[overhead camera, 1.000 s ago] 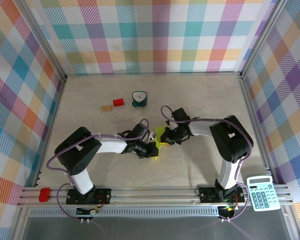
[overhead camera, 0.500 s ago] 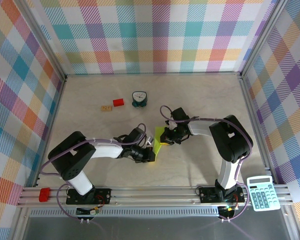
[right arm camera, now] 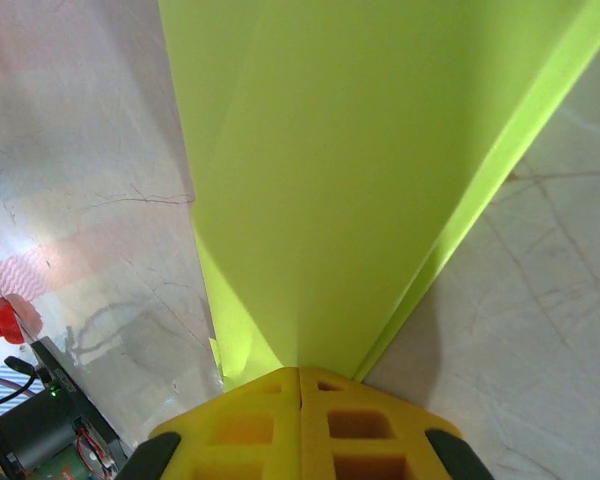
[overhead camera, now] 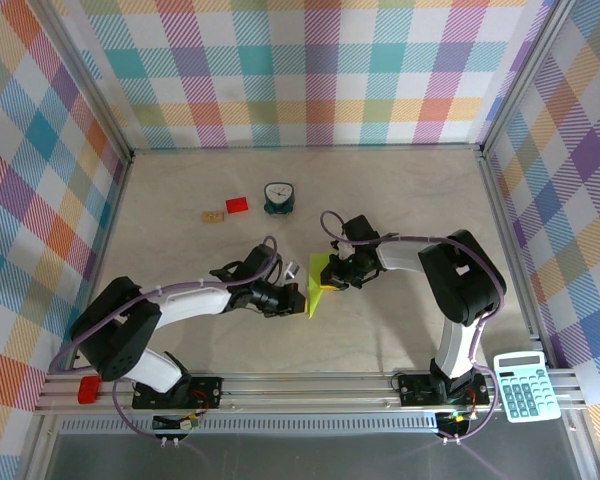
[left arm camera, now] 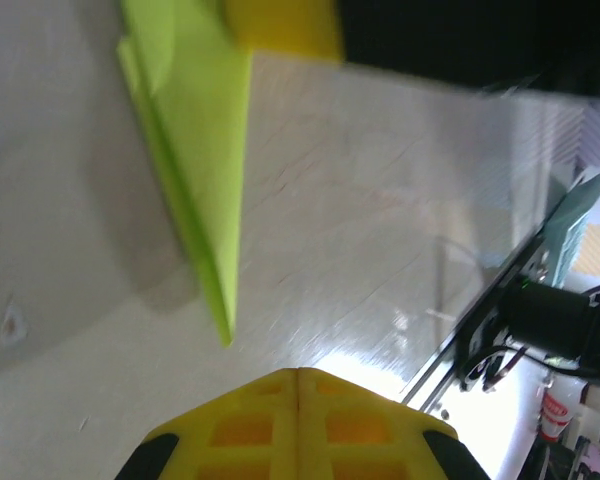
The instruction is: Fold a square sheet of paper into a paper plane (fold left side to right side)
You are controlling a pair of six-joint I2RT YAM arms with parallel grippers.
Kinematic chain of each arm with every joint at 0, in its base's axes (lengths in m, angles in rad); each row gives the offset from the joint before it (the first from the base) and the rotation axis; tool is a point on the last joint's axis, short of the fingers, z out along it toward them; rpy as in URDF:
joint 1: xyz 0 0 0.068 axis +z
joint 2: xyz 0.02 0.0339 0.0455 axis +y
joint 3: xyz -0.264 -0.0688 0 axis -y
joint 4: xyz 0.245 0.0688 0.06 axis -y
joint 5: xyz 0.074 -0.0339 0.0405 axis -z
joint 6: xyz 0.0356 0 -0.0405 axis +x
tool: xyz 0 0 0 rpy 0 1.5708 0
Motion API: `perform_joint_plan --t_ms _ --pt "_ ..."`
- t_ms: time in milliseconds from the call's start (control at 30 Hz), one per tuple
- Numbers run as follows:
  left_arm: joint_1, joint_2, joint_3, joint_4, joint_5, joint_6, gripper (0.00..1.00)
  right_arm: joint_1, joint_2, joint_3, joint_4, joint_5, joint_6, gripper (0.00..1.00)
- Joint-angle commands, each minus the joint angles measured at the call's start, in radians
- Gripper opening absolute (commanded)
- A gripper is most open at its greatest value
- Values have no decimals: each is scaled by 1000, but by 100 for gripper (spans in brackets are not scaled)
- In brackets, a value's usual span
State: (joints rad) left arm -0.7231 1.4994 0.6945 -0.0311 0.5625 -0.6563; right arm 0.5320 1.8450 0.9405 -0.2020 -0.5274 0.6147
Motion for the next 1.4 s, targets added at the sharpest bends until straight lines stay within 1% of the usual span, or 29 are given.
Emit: perform_joint_plan --t_ms 0,200,400,600,767,900,1200,1367 --pt "8 66 60 5 41 27 0 5 45 -48 -46 86 13 0" --pt "8 195 136 50 43 33 0 8 43 -43 -24 64 25 0" --pt "0 250 145 13 12 55 0 8 30 -25 -19 45 29 0" --pt "-12 255 71 -3 -30 45 0 6 9 32 -23 2 27 0" --pt "-24 253 20 13 -40 28 0 -5 6 97 -24 -37 25 0" --pt "-29 249 1 28 -43 16 0 -20 28 142 -51 -25 5 0" --pt "-30 225 23 36 -32 4 0 -50 100 151 -74 18 -28 0" --pt "-23 198 79 33 -22 4 0 -58 126 124 -53 22 -29 0"
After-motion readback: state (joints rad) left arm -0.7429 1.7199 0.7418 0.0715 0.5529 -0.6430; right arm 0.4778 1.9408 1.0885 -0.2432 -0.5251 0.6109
